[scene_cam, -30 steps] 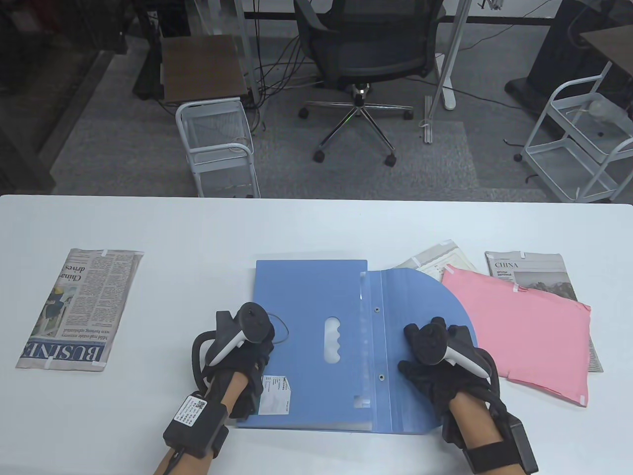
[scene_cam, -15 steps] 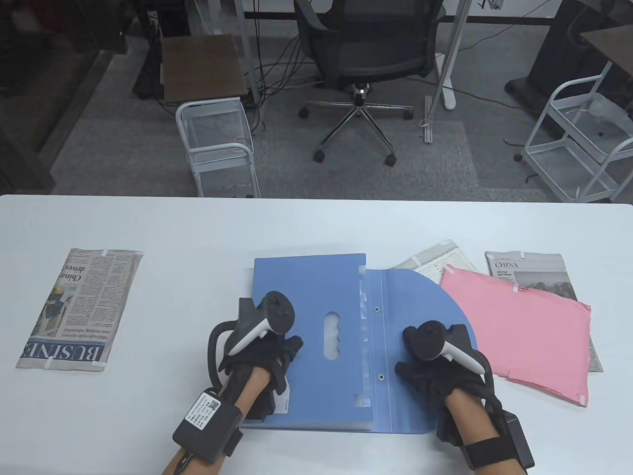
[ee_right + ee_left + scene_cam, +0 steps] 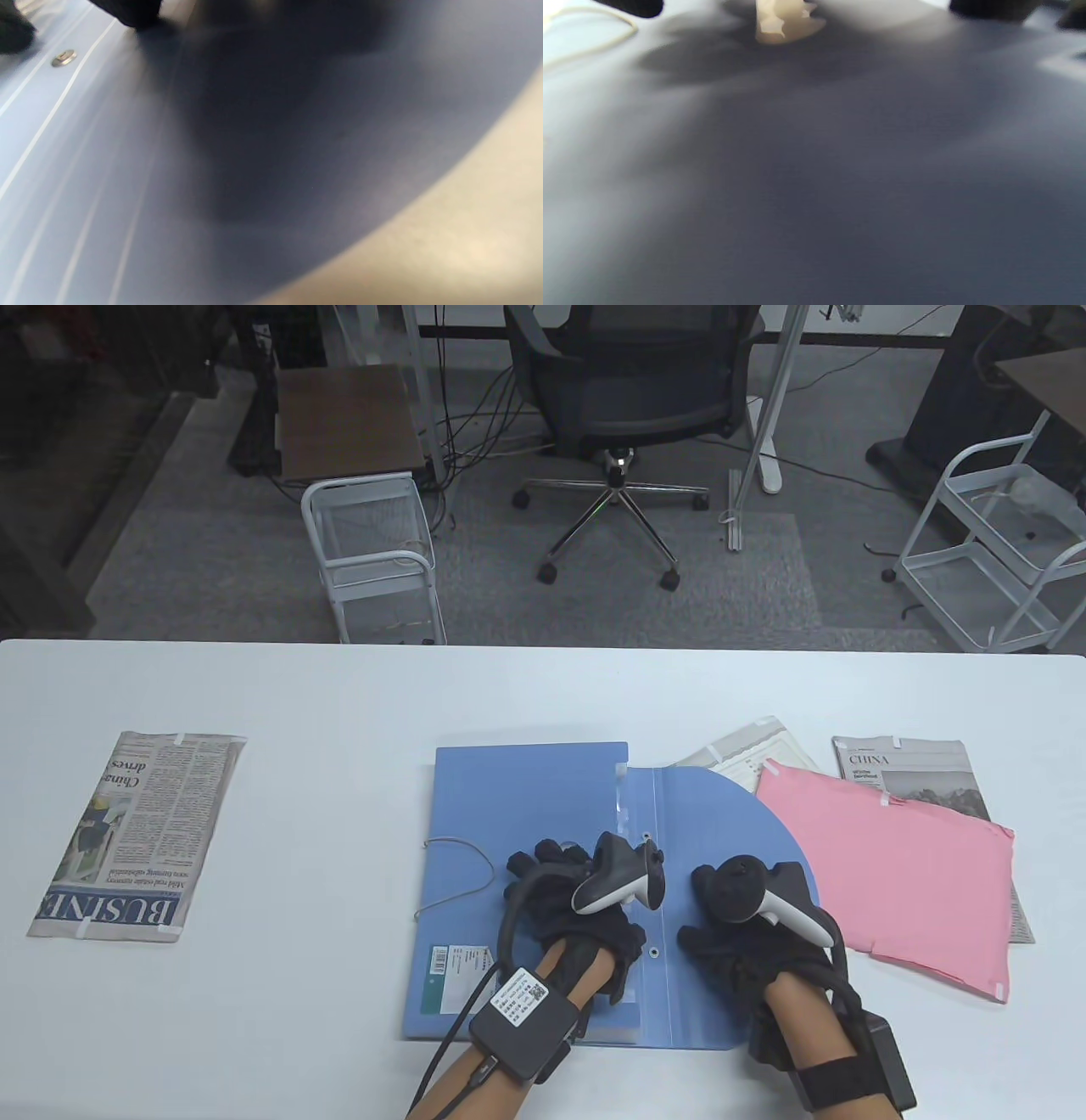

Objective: Sort materials into accordion folder compartments

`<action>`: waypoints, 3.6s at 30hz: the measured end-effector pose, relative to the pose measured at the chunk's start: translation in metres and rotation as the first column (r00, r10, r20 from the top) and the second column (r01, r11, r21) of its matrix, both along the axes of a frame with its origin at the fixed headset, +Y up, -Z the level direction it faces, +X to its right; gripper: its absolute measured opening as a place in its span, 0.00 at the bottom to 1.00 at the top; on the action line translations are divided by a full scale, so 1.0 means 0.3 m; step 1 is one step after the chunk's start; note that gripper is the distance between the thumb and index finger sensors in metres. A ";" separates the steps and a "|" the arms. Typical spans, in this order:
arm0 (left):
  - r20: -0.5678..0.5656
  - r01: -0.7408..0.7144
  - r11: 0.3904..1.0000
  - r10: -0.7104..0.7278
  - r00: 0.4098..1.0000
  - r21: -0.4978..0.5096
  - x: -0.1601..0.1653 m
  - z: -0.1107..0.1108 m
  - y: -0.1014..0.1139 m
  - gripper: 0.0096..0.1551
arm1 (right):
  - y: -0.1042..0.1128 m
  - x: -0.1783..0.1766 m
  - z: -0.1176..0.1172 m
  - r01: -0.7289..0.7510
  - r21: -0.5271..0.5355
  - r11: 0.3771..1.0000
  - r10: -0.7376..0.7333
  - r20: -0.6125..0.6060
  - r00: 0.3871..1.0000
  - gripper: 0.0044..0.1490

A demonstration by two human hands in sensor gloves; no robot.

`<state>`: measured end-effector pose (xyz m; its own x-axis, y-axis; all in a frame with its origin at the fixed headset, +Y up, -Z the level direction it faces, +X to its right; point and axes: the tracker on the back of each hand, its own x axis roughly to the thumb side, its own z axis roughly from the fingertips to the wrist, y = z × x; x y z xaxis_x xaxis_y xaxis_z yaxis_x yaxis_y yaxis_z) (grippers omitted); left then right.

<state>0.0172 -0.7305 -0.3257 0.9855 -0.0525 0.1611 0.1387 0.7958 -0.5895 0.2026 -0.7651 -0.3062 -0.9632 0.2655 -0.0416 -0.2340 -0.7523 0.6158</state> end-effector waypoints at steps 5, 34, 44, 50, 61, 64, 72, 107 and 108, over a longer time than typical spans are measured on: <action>-0.105 -0.185 0.982 0.180 0.978 -0.041 -0.077 -0.003 0.033 0.59 | 0.002 0.001 0.000 0.004 -0.013 1.000 -0.004 0.002 1.000 0.48; -0.287 -0.941 0.104 0.958 0.008 0.322 -0.731 0.030 0.179 0.47 | 0.006 -0.007 -0.007 -0.005 0.000 1.000 0.005 0.010 1.000 0.49; -0.283 -0.923 -0.194 0.913 -0.294 0.333 -0.899 0.029 0.091 0.48 | 0.007 -0.008 -0.008 -0.012 0.010 1.000 0.012 0.010 1.000 0.49; -0.293 -0.911 -0.286 0.881 -0.372 0.297 -0.904 0.021 0.056 0.48 | 0.015 0.002 -0.003 -0.006 0.049 0.999 0.006 0.011 1.000 0.49; -0.281 -0.912 -0.317 0.879 -0.385 0.259 -0.886 0.021 0.040 0.49 | 0.278 0.028 0.070 0.025 0.271 0.962 -0.012 -0.048 0.999 0.43; -0.280 -0.916 -0.317 0.881 -0.381 0.247 -0.879 0.020 0.038 0.49 | 0.389 0.028 0.093 0.044 0.334 0.942 -0.016 -0.088 0.996 0.42; -0.275 -0.932 -0.280 0.900 -0.338 0.228 -0.847 0.016 0.046 0.50 | 0.592 0.115 0.138 0.221 0.536 0.815 -0.181 -0.126 0.975 0.38; -0.278 -0.944 -0.262 0.909 -0.311 0.201 -0.823 0.013 0.041 0.49 | 0.073 0.421 0.081 -0.502 0.467 0.728 0.556 0.025 0.831 0.27; -0.277 -0.944 -0.261 0.909 -0.311 0.202 -0.822 0.013 0.041 0.49 | 0.075 0.418 0.082 -0.506 0.495 0.706 0.569 0.030 0.822 0.26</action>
<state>-0.2294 -0.7183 -0.3216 -0.2389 0.9619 -0.1328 -0.8600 -0.2731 -0.4312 0.3279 -0.7427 -0.2814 -0.9370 -0.3429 0.0669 0.3493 -0.9240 0.1553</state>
